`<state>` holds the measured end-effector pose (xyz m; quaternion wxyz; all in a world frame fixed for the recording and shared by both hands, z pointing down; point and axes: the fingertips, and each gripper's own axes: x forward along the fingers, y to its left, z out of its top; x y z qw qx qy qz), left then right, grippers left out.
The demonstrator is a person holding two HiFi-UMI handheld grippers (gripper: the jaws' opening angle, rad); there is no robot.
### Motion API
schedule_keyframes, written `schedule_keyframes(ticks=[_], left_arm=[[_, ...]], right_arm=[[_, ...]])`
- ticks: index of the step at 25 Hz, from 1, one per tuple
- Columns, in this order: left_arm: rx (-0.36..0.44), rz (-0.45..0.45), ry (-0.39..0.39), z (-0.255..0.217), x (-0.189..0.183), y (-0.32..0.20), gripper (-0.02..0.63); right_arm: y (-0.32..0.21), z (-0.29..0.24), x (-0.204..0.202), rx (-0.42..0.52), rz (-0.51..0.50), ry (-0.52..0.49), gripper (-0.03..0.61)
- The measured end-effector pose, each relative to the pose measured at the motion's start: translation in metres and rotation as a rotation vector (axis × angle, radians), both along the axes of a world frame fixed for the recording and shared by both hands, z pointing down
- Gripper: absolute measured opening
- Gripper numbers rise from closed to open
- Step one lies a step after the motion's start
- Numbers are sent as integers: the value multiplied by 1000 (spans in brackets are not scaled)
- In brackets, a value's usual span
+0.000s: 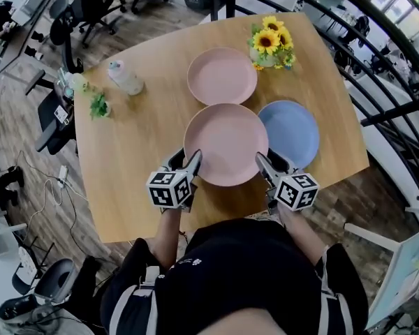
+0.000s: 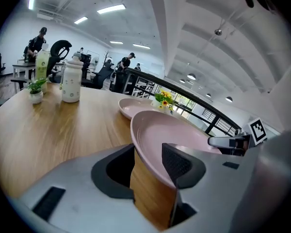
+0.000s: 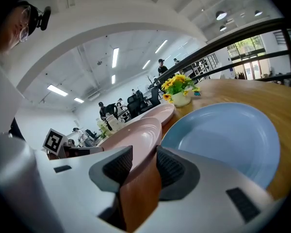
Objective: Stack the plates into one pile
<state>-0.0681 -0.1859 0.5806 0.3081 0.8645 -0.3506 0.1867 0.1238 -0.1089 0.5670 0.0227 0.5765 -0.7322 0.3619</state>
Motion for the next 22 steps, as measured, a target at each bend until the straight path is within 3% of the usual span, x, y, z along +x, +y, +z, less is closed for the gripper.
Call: schedule_keyframes(ticks=[9, 22], left_arm=[[2, 98, -5, -6, 77, 17, 176], [-11, 194, -41, -4, 151, 36, 176]], right_arm=[[28, -9, 72, 32, 97, 5, 155], [51, -4, 144, 41, 184, 0, 150]])
